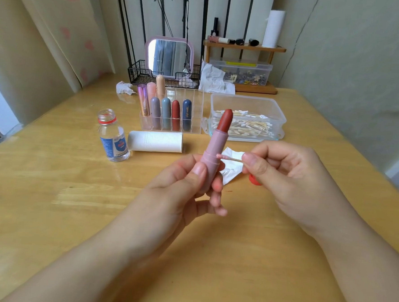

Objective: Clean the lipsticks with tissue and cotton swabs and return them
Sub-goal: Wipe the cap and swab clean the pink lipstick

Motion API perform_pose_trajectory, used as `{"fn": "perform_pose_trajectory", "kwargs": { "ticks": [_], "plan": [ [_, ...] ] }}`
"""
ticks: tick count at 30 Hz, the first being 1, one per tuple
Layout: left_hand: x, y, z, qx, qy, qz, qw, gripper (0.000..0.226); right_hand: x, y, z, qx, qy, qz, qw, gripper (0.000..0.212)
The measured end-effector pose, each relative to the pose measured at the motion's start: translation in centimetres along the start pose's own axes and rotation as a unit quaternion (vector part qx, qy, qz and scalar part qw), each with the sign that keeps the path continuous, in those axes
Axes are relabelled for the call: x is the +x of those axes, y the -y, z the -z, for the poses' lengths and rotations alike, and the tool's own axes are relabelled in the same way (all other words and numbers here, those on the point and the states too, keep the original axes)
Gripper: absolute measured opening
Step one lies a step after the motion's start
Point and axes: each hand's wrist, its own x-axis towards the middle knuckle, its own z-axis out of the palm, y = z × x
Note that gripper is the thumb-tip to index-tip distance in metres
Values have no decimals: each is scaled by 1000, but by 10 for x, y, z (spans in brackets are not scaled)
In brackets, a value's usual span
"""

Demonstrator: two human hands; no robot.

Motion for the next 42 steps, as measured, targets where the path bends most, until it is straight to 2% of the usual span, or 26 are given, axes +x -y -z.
{"fn": "perform_pose_trajectory", "kwargs": {
  "ticks": [3,11,18,21,24,32,34,37,42],
  "plan": [
    [0,2,-1,2,-9,0,1000,28,-2,2,-6,11,0,11,1000,23],
    [4,6,1,-67,0,22,998,31,0,2,2,-13,7,0,1000,20],
    [0,3,-3,-13,0,19,1000,24,-3,4,-8,-9,0,-1,1000,24],
    [2,3,-1,-30,3,11,999,19,-1,3,-4,-7,3,-2,1000,25],
    [4,5,3,-44,3,16,999,28,0,1,0,16,7,-4,1000,17],
    [5,8,8,-94,88,25,991,33,-2,6,-6,21,22,9,1000,24],
    [5,8,7,-98,80,27,992,31,-1,4,-1,2,19,5,1000,22],
    [4,5,3,-73,22,22,997,29,-1,2,2,-11,4,-6,1000,22],
    [1,1,1,50,-6,-26,998,24,-6,6,-9,-60,-11,25,998,21]
  ]
}}
